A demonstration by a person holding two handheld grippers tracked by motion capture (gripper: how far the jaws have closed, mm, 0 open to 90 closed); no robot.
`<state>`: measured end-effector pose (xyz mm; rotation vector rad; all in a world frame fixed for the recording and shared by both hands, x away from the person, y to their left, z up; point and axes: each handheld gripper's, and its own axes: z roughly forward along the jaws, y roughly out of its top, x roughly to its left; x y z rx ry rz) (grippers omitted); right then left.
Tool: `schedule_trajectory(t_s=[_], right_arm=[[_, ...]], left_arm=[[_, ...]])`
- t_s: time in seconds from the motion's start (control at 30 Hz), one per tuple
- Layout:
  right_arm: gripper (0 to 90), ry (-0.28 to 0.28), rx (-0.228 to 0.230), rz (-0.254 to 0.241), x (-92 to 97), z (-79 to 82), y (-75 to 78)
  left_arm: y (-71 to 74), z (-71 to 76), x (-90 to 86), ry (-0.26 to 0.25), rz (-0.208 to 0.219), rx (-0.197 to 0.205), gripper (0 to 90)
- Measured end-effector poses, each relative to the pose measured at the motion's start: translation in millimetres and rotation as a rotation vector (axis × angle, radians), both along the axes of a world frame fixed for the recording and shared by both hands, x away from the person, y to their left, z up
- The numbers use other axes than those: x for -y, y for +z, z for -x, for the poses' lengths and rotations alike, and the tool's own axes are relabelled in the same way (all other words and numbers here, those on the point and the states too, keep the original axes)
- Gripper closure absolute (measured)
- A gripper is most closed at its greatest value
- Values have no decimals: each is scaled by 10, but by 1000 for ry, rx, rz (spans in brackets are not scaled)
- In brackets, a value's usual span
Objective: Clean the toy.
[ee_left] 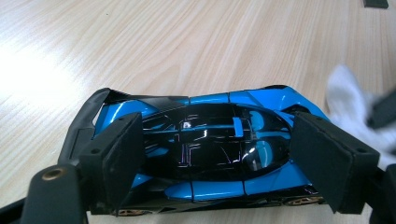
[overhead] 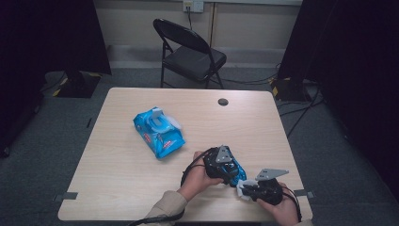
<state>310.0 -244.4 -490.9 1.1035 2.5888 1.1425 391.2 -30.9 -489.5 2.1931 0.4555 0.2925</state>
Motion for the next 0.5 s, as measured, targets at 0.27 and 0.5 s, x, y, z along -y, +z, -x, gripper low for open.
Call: schedule_trajectory(t_s=[0.27,0.5], right_arm=[[819,67,10,-27,-251,17,-31],[817,67,30,-69,-207,12,98]], left_arm=[[-4,6,-2,0,3,3,180],[-6,3,-5,0,7,1,180]])
